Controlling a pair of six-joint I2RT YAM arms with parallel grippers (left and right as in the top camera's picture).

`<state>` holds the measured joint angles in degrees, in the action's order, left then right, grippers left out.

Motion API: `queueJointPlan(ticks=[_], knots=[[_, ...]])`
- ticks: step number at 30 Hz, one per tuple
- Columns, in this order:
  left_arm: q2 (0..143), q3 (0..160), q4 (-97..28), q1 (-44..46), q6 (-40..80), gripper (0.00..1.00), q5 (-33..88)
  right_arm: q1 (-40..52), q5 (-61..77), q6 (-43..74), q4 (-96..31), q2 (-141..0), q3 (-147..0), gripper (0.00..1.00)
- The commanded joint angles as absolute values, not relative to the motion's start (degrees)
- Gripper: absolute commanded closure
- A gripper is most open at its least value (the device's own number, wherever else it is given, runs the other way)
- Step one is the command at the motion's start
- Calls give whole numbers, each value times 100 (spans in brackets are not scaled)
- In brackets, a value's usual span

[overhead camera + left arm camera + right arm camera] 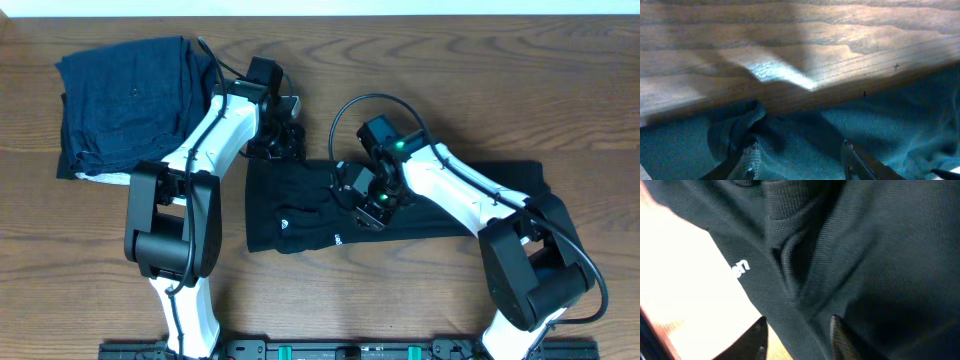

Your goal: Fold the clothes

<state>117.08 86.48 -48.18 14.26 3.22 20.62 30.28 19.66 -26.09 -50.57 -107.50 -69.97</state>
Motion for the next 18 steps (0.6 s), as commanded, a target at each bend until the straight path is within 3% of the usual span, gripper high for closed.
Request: queueJointPlan(ticks=[1,12,15,18], knots=[[11786,8637,-4982,1411,318,46,2025,2851,1564,-2224,-5078,-10538,-7269,63],[10595,9102,-5671,1525,451,47,1990,1664,1514,-1933,-5096,-10121,-7323,55],[10499,9098,-6027,1732,530,76,1992,1367,1385,-1660,-5043,-10121,-7321,54],[10582,8965,-6337,2016,611,90,1990,1094,1328,-1380,-4958,-10125,-7321,54]])
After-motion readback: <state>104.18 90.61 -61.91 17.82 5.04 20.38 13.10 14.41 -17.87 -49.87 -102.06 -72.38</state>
